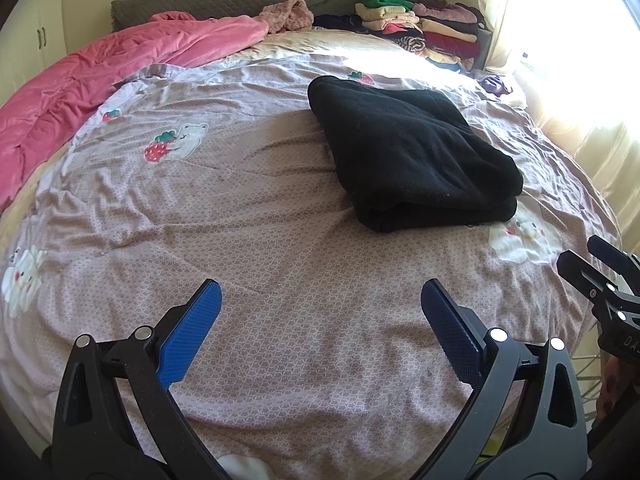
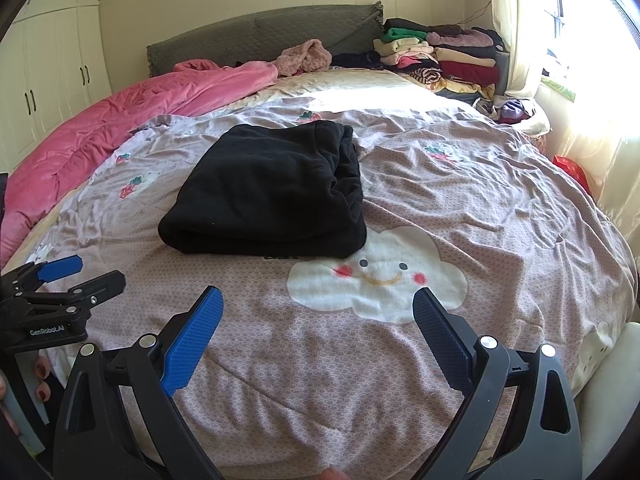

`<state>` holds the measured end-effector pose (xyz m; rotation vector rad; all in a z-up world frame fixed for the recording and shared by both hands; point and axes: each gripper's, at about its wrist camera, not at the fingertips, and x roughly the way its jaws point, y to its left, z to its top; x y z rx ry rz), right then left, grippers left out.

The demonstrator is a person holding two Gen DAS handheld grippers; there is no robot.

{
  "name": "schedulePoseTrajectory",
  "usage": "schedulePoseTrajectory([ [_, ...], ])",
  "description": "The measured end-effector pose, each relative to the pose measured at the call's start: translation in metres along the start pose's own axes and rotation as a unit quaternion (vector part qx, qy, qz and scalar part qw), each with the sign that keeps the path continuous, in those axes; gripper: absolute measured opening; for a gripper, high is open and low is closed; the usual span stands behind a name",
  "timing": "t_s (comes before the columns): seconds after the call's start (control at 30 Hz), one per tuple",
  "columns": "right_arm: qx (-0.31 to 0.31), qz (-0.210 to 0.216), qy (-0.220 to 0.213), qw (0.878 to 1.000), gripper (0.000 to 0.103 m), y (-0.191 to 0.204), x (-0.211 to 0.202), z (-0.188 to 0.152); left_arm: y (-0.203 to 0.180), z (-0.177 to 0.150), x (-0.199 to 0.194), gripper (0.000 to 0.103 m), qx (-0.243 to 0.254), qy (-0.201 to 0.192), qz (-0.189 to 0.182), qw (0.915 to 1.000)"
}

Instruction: Fold small clothes

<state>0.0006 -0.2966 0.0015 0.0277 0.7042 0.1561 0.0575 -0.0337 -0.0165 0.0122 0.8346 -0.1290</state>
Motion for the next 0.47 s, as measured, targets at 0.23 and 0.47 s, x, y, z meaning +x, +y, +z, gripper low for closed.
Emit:
schedulePoseTrajectory([
  [0.23,0.07,-0.046,-0.002,0.997,0.095,-0.057,-0.013,-0.013,0.031,0.004,-0.001,0.094,-0.045,0.008,-0.004,0.9989],
  [0.47,0.22,-0.239,-0.019,0.945,0.099,-0.232,-0.06,-0.062,0.172,0.036,0.0,0.094,-0.12,0.017,0.131,0.9839],
])
